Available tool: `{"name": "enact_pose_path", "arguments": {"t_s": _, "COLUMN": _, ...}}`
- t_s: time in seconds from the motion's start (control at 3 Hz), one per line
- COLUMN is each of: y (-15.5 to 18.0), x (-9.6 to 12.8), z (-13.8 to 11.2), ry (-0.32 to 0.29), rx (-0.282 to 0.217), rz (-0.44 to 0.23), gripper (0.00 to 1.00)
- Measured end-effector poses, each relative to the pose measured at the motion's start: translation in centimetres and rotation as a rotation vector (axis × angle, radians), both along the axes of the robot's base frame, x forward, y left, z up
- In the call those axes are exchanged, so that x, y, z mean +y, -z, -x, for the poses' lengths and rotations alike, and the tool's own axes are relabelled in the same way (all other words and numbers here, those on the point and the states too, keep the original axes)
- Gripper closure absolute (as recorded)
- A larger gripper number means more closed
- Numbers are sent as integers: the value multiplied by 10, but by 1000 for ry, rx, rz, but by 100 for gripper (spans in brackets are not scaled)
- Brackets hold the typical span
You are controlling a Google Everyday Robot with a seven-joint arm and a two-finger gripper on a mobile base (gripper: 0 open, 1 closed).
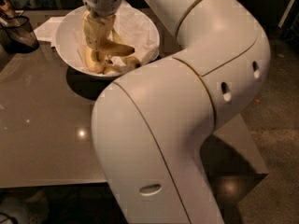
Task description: Pick banana from white bowl
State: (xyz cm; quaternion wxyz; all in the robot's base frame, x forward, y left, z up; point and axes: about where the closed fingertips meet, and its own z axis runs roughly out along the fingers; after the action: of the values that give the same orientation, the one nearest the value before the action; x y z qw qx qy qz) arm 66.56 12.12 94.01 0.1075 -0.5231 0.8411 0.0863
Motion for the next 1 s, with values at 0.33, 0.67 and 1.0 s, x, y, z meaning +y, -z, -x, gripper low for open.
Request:
{"name": "enact_pose_path", "arguments": {"t_s": 0.33, "y": -6, "x": 6, "z": 15, "ry": -43, "rx": 11, "rz": 42, "gripper": 100}}
{"name": "enact_pose_path", "arguments": {"t_s": 0.67, "y": -15, "x": 17, "z": 33, "ry": -101, "rx": 5, "rz": 61, "gripper": 100}}
{"name": "enact_pose_path", "arguments": {"t_s": 1.0, "y": -20, "x": 22, "z": 50, "ry": -142, "rx": 10, "rz": 64, "gripper": 100}}
